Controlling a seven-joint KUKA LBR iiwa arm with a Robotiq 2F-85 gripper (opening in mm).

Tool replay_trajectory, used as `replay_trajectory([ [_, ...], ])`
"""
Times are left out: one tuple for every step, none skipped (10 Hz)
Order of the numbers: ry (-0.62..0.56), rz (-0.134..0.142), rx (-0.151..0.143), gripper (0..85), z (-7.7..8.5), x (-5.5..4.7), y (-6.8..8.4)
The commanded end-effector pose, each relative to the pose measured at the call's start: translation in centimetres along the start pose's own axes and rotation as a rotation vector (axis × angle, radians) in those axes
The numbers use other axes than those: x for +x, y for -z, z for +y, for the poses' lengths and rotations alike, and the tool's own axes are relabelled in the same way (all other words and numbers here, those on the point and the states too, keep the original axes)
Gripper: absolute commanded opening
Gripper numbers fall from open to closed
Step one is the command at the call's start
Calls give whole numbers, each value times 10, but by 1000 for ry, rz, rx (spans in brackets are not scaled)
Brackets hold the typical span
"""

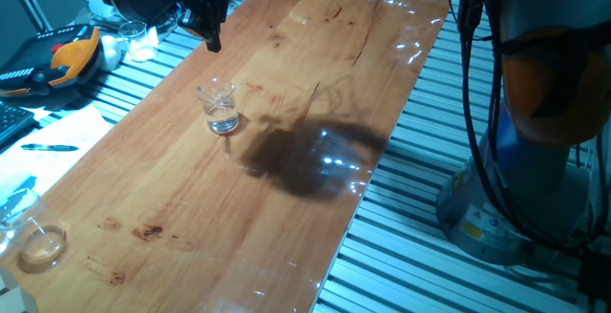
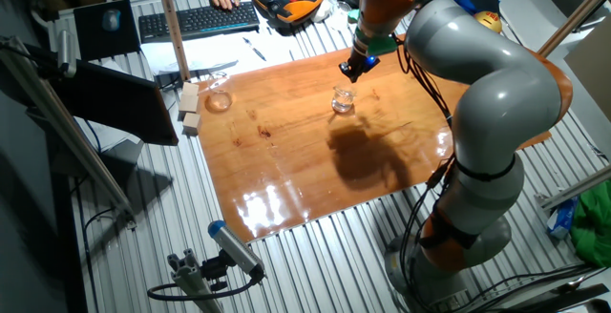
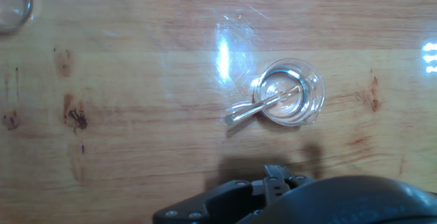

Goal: Stir the beaker with a glass rod

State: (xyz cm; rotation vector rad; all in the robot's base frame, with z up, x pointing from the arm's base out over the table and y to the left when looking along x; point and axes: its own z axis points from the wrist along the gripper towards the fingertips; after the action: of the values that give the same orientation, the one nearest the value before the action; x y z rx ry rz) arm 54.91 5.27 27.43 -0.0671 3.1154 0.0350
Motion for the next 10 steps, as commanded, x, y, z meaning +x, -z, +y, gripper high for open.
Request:
replay_trajectory([
  [0, 0, 0, 0, 0, 0, 0],
  [0, 0, 1, 0, 0, 0, 0],
  [0, 0, 3, 0, -1, 0, 0],
  [-1, 0, 3, 0, -1, 0, 0],
  [-1, 2, 3, 0, -1, 0, 0],
  [-1, 2, 4, 0, -1, 0, 0],
  [-1, -1, 6, 0, -1, 0, 0],
  [0, -3, 11, 0, -1, 0, 0],
  [2, -4, 12, 0, -1, 0, 0],
  [2, -4, 14, 0, -1, 0, 0],
])
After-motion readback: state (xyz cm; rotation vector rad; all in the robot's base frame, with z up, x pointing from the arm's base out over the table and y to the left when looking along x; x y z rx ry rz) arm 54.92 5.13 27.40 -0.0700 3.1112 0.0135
